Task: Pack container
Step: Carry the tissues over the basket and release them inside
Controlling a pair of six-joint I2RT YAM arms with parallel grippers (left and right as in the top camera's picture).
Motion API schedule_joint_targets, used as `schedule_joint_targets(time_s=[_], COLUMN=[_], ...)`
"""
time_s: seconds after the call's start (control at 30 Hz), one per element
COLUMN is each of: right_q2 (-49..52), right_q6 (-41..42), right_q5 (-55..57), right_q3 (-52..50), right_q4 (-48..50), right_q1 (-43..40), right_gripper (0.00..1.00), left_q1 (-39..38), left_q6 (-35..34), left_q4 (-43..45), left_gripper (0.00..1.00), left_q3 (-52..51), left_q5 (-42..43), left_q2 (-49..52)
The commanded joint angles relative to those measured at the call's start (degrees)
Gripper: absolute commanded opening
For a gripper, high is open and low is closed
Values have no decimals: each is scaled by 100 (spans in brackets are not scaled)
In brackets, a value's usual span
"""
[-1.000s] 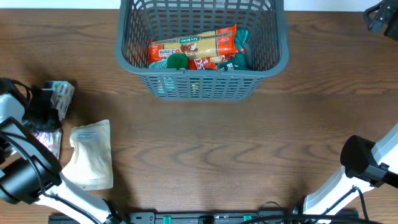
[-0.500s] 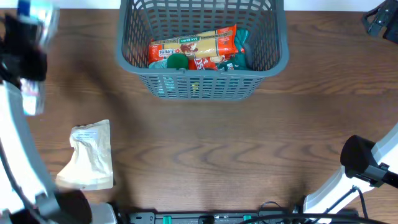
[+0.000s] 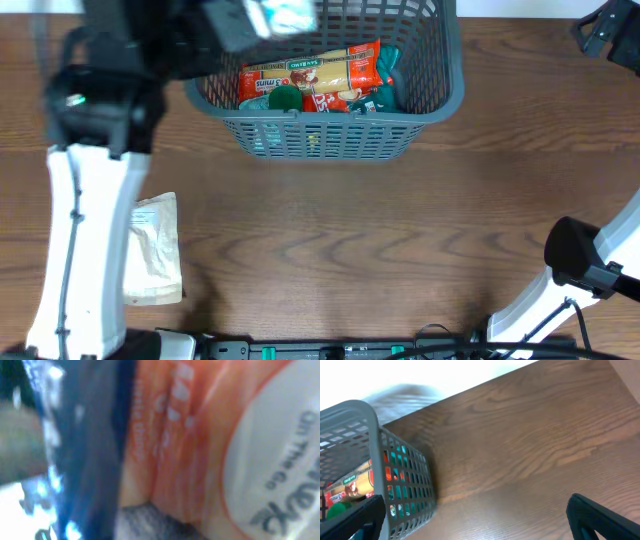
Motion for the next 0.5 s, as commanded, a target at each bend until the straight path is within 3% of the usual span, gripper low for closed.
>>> schedule_joint_targets(time_s=[0.0,0.17,0.47], right_q2=[-42,-42,-42], right_q6=[-83,-81,-83], right_q5=[-31,-31,-26], right_q3=[17,17,17], right_q4=[-20,-17,-20], right_q1=[96,164,372], right_gripper=[99,99,99], left_q1=[-393,-610,-595], left_q6=[925,925,496], left_q4=[511,1342,1423], left_gripper=[6,6,6], left_q3=[42,42,42], left_q5=[17,17,15], left_q2=[328,1261,2765])
